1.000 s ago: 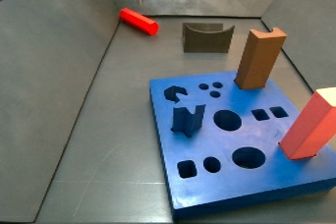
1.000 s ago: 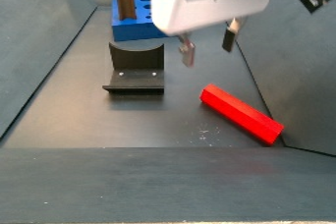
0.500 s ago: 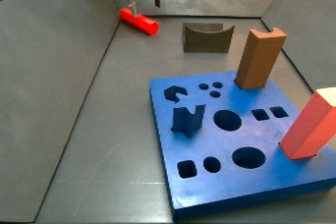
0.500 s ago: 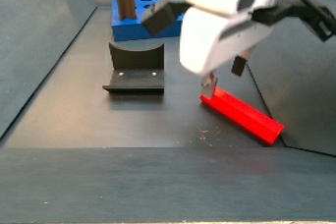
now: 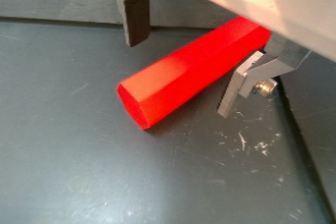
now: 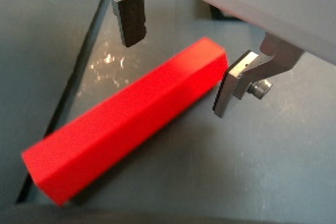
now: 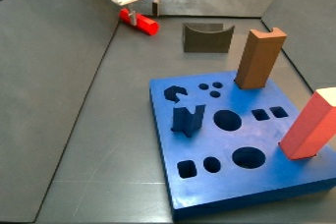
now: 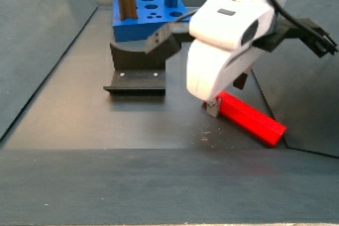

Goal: Pick up the hexagon object. Move up. Place the hexagon object on the fixture. Regrasp the hexagon object. Move to above the board. Insert the hexagon object.
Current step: Pick up the hexagon object.

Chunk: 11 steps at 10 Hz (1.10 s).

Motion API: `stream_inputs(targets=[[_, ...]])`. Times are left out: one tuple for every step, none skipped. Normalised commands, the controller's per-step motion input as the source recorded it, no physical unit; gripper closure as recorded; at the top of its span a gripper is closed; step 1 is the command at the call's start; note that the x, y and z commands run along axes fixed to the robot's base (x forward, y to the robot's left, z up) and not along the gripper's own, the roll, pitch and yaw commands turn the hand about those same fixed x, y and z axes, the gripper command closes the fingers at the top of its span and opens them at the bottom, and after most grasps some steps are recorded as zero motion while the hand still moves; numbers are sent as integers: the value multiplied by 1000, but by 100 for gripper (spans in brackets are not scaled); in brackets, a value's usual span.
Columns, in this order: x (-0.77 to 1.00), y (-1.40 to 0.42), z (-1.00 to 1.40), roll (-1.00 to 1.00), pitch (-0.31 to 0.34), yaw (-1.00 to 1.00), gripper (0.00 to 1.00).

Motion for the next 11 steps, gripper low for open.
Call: stream_inputs(targets=[[-134, 120, -714, -244, 14, 0, 0], [-123, 137, -740, -230, 11, 0, 0], [-111, 160, -774, -210, 9, 0, 0], [-80, 183, -794, -200, 4, 0, 0], [-91, 131, -734, -147, 0, 74, 0], [-254, -31, 0, 0, -34, -137, 0], [0, 0, 0, 19, 0, 0, 0], [0, 0, 0, 0, 0, 0, 0], [0, 0, 0, 0, 0, 0, 100], [0, 0, 0, 0, 0, 0, 100], [0, 0, 0, 0, 0, 0, 100]])
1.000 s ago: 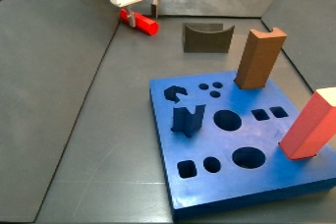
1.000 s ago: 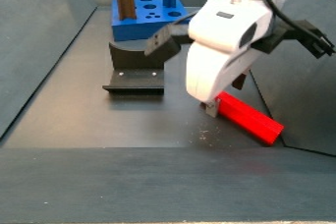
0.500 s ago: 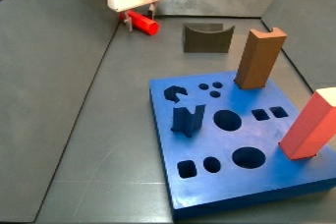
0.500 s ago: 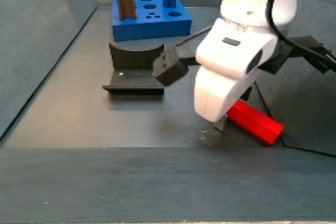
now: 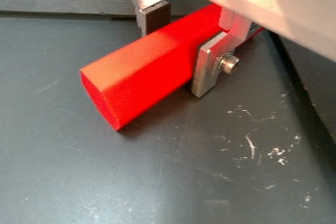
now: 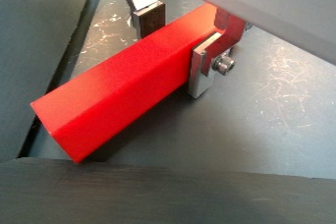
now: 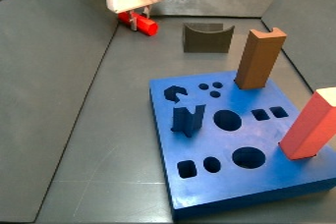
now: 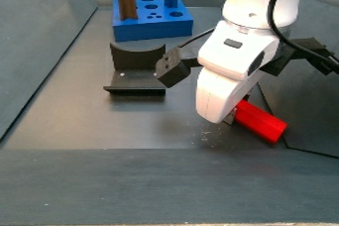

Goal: Pick up the hexagon object. Move up. Place the hexagon object on the fixture. Regrasp the hexagon object. Move to above the board. Insert the hexagon object.
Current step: Pick up the hexagon object, then move up.

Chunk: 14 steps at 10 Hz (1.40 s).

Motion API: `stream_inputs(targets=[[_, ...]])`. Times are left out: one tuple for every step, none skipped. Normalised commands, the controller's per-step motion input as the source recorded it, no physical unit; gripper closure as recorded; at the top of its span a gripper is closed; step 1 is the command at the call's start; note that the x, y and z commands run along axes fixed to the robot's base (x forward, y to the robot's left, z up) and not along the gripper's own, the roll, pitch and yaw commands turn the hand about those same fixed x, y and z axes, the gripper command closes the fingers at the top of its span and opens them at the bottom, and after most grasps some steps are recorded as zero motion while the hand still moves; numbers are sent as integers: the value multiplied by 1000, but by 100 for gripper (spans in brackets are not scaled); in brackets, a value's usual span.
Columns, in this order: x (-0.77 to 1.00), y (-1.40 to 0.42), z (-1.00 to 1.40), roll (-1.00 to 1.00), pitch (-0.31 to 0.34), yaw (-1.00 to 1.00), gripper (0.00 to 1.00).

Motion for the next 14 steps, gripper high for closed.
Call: stream_inputs(targets=[[0, 0, 0, 0, 0, 0, 100], [0, 0, 0, 0, 0, 0, 100], [0, 0, 0, 0, 0, 0, 100], [0, 0, 0, 0, 0, 0, 100], [0, 0, 0, 0, 0, 0, 100], [0, 0, 0, 0, 0, 0, 100], [0, 0, 0, 0, 0, 0, 100], [0, 0, 0, 0, 0, 0, 100], [0, 0, 833, 0, 0, 0, 100], [-88, 65, 764, 0, 43, 39, 100], [-71, 44, 682, 0, 63, 23, 100], [-30, 23, 542, 14, 80, 0, 100], [-22, 21, 467, 23, 88, -6, 100], [-19, 12, 313, 48, 88, -14, 100]])
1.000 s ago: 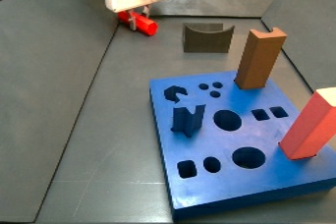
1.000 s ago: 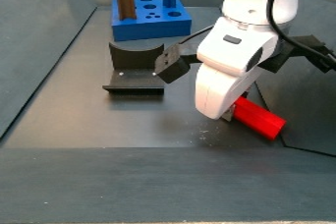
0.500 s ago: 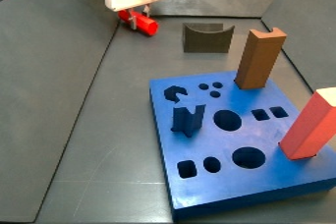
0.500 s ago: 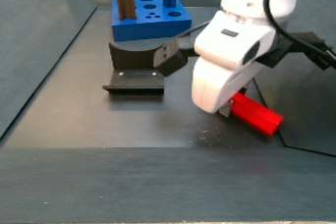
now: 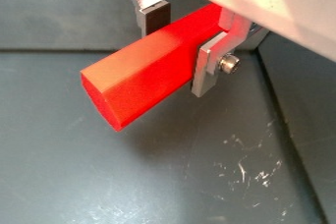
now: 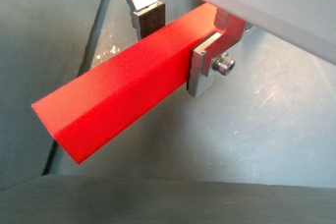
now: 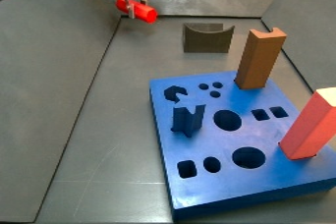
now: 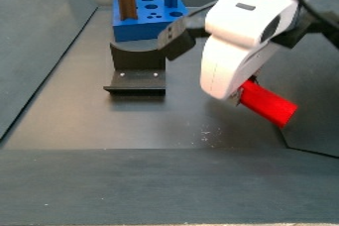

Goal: Pick up the hexagon object. Move up. Place the hexagon object on the fixture. Regrasp the hexagon object. Move to above the board. Insert the hexagon object.
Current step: Move up, then place the hexagon object on the fixture.

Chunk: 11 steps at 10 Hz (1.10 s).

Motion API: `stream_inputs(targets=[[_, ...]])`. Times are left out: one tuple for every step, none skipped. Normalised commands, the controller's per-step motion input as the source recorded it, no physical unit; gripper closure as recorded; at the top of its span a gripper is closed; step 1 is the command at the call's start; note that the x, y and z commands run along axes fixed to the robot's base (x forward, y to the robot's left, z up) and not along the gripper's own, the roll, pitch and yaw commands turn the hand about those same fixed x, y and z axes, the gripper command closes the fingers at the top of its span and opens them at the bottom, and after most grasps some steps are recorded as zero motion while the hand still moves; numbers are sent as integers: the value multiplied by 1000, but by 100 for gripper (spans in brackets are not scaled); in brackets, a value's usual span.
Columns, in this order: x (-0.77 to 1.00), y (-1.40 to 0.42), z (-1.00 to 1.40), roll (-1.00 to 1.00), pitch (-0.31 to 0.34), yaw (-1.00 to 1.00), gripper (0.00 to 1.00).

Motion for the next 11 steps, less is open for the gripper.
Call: stream_inputs(targets=[[-20, 9, 201, 67, 88, -17, 100], [0, 0, 1000, 0, 0, 0, 100], [1, -1, 1000, 5, 8, 2, 100], [-9, 2, 1000, 19, 28, -1, 100], [-12, 1, 1000, 27, 38, -6, 100], [-16, 2, 1000, 47, 54, -13, 100], [-20, 1, 1000, 61, 63, -15, 100], [-23, 0, 1000, 78, 74, -13, 100], [-24, 1, 1000, 87, 77, -9, 100], [-27, 0, 1000, 98, 86, -4, 100], [-26, -1, 1000, 105, 92, 6, 100]])
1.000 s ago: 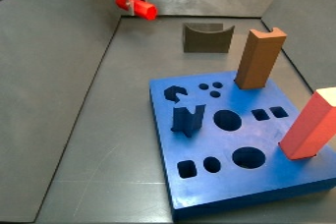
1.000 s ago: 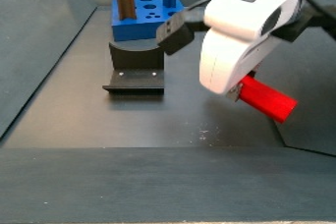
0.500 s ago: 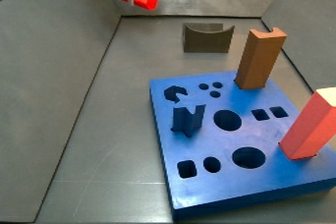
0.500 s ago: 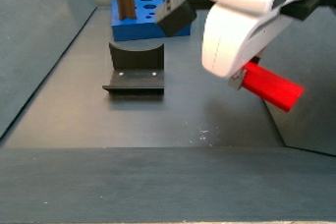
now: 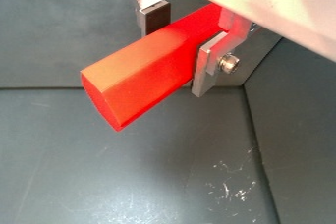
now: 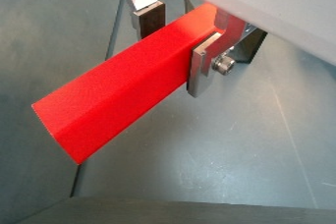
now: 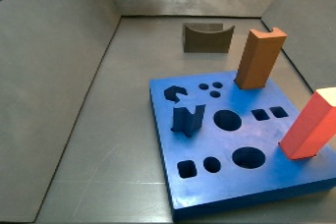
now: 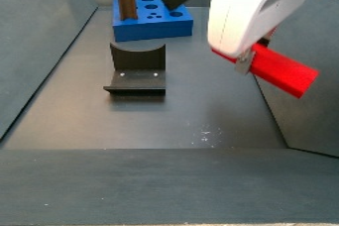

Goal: Pick up the hexagon object. Move up. Place the hexagon object on the fixture. Regrasp the hexagon object. Move to above the board. Insert the hexagon object.
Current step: Place the hexagon object on the fixture.

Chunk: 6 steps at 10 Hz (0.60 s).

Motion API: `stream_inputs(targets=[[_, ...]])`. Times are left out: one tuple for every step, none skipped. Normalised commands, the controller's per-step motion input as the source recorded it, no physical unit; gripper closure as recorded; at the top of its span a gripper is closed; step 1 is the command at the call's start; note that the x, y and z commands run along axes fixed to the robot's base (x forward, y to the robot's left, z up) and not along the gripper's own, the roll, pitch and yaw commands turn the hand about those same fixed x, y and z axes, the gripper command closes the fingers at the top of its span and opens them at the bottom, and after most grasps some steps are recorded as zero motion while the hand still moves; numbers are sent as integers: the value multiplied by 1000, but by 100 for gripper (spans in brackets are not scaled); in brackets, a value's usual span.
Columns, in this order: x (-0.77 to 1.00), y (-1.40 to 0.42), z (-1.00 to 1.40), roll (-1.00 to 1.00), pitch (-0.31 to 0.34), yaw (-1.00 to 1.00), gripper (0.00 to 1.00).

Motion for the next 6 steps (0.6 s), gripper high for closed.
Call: stream_inputs(targets=[[-21, -1, 880, 97, 90, 15, 100], [-20, 1, 808, 92, 92, 16, 100], [-13, 4, 663, 83, 95, 17, 100], [-9, 3, 553, 72, 98, 18, 100], [-2, 7, 403, 66, 103, 15, 100], [-1, 8, 287, 65, 106, 14, 100]])
